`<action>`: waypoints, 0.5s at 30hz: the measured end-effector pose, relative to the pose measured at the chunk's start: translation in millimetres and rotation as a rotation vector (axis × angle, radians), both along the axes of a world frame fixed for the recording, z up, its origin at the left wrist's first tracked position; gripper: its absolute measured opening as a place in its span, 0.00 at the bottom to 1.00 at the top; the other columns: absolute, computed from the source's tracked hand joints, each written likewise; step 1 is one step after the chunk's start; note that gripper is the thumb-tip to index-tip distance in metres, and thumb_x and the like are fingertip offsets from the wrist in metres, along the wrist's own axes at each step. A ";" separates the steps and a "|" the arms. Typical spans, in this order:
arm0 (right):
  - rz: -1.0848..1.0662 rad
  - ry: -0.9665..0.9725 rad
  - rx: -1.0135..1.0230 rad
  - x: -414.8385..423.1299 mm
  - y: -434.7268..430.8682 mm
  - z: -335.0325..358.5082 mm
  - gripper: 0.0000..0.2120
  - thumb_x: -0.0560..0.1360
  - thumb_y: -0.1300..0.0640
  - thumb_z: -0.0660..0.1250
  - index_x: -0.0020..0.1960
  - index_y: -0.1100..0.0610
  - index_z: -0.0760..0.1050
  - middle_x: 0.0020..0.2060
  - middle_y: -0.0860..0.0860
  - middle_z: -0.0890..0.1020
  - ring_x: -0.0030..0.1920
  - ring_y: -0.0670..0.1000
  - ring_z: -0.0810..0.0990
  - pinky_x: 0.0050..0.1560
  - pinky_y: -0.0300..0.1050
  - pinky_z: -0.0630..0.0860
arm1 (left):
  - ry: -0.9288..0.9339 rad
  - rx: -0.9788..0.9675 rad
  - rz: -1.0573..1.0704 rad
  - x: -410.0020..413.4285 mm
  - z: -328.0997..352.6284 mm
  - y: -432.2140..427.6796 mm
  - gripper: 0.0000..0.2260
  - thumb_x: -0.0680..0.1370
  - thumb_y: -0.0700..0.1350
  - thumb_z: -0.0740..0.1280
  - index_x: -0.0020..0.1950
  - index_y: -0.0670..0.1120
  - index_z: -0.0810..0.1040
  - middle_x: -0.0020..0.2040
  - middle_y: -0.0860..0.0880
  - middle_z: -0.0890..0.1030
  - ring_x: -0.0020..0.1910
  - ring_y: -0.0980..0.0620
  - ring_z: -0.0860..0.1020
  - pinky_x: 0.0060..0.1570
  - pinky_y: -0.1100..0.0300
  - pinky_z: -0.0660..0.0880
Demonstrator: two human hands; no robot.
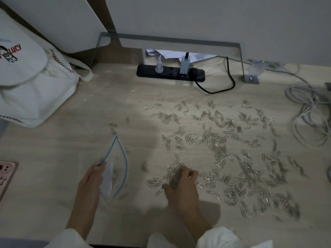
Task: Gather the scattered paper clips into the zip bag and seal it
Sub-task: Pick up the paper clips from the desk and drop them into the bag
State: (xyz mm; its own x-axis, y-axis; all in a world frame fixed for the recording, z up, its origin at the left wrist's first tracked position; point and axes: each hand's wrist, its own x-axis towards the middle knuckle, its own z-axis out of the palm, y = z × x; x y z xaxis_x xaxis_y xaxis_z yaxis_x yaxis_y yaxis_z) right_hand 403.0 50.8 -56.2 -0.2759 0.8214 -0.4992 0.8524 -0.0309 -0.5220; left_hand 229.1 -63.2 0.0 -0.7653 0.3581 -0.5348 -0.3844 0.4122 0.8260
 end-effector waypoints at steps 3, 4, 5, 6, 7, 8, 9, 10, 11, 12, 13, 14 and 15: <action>-0.001 0.066 0.058 -9.8 -2.1 -2.0 0.20 0.69 0.56 0.68 0.58 0.53 0.67 0.56 0.52 0.63 0.49 0.58 0.77 0.44 0.48 0.74 | -0.003 -0.002 -0.012 0.4 -1.0 -2.9 0.11 0.77 0.48 0.63 0.60 0.52 0.77 0.59 0.53 0.78 0.60 0.55 0.74 0.65 0.57 0.65; 0.001 0.089 0.063 -12.4 -2.9 -2.4 0.15 0.70 0.57 0.67 0.56 0.53 0.68 0.54 0.51 0.64 0.47 0.58 0.78 0.43 0.48 0.74 | -0.002 -0.001 -0.015 0.4 -1.9 -4.0 0.12 0.78 0.48 0.63 0.61 0.51 0.77 0.59 0.53 0.78 0.61 0.55 0.74 0.65 0.57 0.65; 0.009 0.108 0.061 -14.2 -3.2 -2.9 0.12 0.72 0.58 0.65 0.54 0.53 0.69 0.52 0.50 0.64 0.45 0.58 0.78 0.42 0.48 0.74 | -0.004 0.002 -0.018 0.7 -2.2 -4.2 0.13 0.78 0.47 0.62 0.62 0.50 0.76 0.60 0.53 0.78 0.61 0.55 0.73 0.66 0.56 0.64; 0.020 0.120 0.055 -15.0 -2.9 -3.5 0.09 0.72 0.59 0.64 0.52 0.54 0.70 0.50 0.49 0.64 0.44 0.58 0.78 0.42 0.48 0.74 | -0.009 0.009 -0.023 1.0 -2.1 -4.1 0.15 0.78 0.47 0.62 0.64 0.49 0.75 0.61 0.53 0.77 0.61 0.55 0.73 0.67 0.57 0.64; 0.034 0.121 0.047 -15.4 -2.1 -4.2 0.08 0.72 0.60 0.63 0.50 0.56 0.70 0.49 0.49 0.63 0.43 0.58 0.78 0.42 0.48 0.73 | -0.012 0.016 -0.024 1.4 -1.9 -3.7 0.16 0.78 0.47 0.62 0.65 0.47 0.75 0.62 0.53 0.77 0.62 0.55 0.73 0.67 0.56 0.63; 0.055 0.118 0.046 -15.5 -1.2 -5.6 0.07 0.72 0.61 0.63 0.50 0.57 0.70 0.48 0.49 0.63 0.43 0.58 0.77 0.43 0.48 0.73 | -0.011 0.017 -0.022 1.5 -1.8 -3.3 0.16 0.78 0.46 0.62 0.65 0.47 0.74 0.63 0.52 0.76 0.62 0.55 0.73 0.67 0.56 0.63; 0.080 0.109 0.049 -16.2 0.2 -6.9 0.07 0.72 0.62 0.63 0.50 0.58 0.70 0.48 0.50 0.64 0.43 0.59 0.77 0.42 0.48 0.72 | -0.008 0.016 -0.019 1.5 -1.6 -3.0 0.16 0.78 0.46 0.62 0.65 0.46 0.74 0.63 0.52 0.76 0.62 0.54 0.73 0.67 0.57 0.63; 0.109 0.098 0.057 -16.7 1.3 -8.2 0.07 0.72 0.62 0.63 0.50 0.59 0.70 0.49 0.52 0.65 0.43 0.59 0.77 0.42 0.48 0.72 | -0.006 0.015 -0.020 1.6 -0.9 -2.2 0.16 0.78 0.46 0.62 0.65 0.47 0.75 0.62 0.51 0.77 0.62 0.54 0.73 0.66 0.57 0.64; 0.137 0.086 0.064 -17.9 2.2 -8.8 0.08 0.72 0.62 0.62 0.51 0.60 0.70 0.50 0.53 0.67 0.44 0.60 0.77 0.42 0.48 0.71 | -0.005 0.016 -0.022 1.7 -0.4 -1.6 0.16 0.78 0.47 0.62 0.64 0.47 0.75 0.62 0.51 0.77 0.61 0.54 0.73 0.66 0.57 0.64; 0.163 0.077 0.074 -19.4 2.7 -8.6 0.08 0.73 0.61 0.61 0.52 0.60 0.70 0.51 0.55 0.68 0.45 0.60 0.76 0.43 0.48 0.72 | -0.006 0.017 -0.022 1.7 -0.1 -0.9 0.15 0.78 0.47 0.62 0.64 0.48 0.75 0.61 0.52 0.77 0.61 0.54 0.73 0.66 0.57 0.65; 0.185 0.066 0.088 -21.0 3.0 -8.7 0.08 0.74 0.61 0.60 0.52 0.61 0.70 0.52 0.56 0.69 0.46 0.60 0.76 0.44 0.48 0.72 | -0.008 0.017 -0.022 1.9 0.4 -0.5 0.15 0.78 0.47 0.62 0.64 0.48 0.75 0.61 0.52 0.77 0.61 0.55 0.73 0.66 0.57 0.65; 0.201 0.053 0.107 -22.5 3.0 -9.4 0.08 0.75 0.61 0.59 0.52 0.61 0.70 0.53 0.57 0.70 0.47 0.61 0.76 0.45 0.49 0.72 | -0.011 0.020 -0.024 2.2 1.2 0.1 0.15 0.78 0.47 0.62 0.64 0.48 0.75 0.61 0.52 0.77 0.62 0.55 0.73 0.66 0.57 0.64; 0.218 0.035 0.123 -24.1 2.6 -9.7 0.08 0.75 0.61 0.58 0.53 0.62 0.71 0.54 0.58 0.70 0.48 0.61 0.76 0.45 0.49 0.72 | -0.013 0.024 -0.029 2.2 2.0 0.6 0.15 0.78 0.46 0.61 0.64 0.48 0.75 0.61 0.52 0.77 0.61 0.55 0.73 0.67 0.57 0.64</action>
State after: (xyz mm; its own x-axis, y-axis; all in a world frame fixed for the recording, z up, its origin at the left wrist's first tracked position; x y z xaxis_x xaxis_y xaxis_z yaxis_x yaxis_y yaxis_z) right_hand 378.9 53.3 -65.9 -0.4682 0.7947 -0.3863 0.8134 0.2169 -0.5397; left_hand 231.3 -62.5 2.0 -0.7475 0.3927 -0.5357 -0.3837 0.4031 0.8308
